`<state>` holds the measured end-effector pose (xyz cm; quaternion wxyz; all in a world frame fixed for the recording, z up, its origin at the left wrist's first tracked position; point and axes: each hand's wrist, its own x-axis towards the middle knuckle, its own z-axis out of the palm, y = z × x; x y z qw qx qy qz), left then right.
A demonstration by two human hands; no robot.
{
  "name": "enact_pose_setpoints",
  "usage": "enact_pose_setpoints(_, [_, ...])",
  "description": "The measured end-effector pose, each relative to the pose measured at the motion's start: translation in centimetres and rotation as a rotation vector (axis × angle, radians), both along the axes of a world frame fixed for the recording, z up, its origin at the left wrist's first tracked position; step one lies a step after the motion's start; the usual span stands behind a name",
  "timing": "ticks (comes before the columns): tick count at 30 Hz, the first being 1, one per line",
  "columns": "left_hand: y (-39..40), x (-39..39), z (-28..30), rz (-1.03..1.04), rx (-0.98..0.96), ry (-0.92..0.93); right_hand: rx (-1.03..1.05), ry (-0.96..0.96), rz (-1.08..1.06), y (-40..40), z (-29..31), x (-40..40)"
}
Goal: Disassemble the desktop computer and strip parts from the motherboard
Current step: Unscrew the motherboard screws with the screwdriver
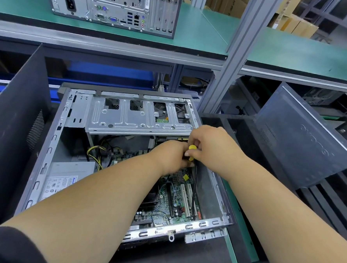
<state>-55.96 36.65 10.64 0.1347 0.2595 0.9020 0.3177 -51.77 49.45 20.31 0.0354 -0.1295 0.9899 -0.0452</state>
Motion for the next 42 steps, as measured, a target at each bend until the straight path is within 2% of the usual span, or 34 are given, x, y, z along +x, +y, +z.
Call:
enact_pose_setpoints(7, [0.0, -0.1, 0.1, -0.03, -0.05, 0.021, 0.087, -0.116, 0.007, -0.6, 1.1, -0.1])
enact_pose_setpoints(11, [0.0, 0.0, 0.0, -0.025, -0.042, 0.052, -0.005, 0.001, 0.033, -0.2, 0.5, 0.3])
enact_pose_setpoints(14, [0.1, 0.1, 0.0, -0.017, -0.005, 0.039, 0.032, 0.038, -0.009, 0.2, -0.2, 0.1])
enact_pose_setpoints(24, [0.2, 0.1, 0.2, -0.045, -0.065, -0.01, 0.063, -0.121, 0.024, -0.7, 0.8, -0.5])
enact_pose_setpoints(30, [0.2, 0.2, 0.1, -0.015, -0.023, -0.015, 0.04, 0.055, -0.008, 0.1, -0.1, 0.3])
enact_pose_setpoints(34, [0.2, 0.3, 0.0, -0.007, 0.001, -0.046, 0.035, -0.005, -0.024, -0.3, 0.5, 0.0])
enact_pose_setpoints(38, [0.1, 0.3, 0.0, 0.013, -0.019, -0.064, 0.154, -0.151, 0.058, -1.0, 1.4, -0.5])
enact_pose_setpoints(42, [0.2, 0.1, -0.2, 0.02, -0.041, -0.073, 0.086, -0.07, 0.107, -0.5, 0.8, -0.1])
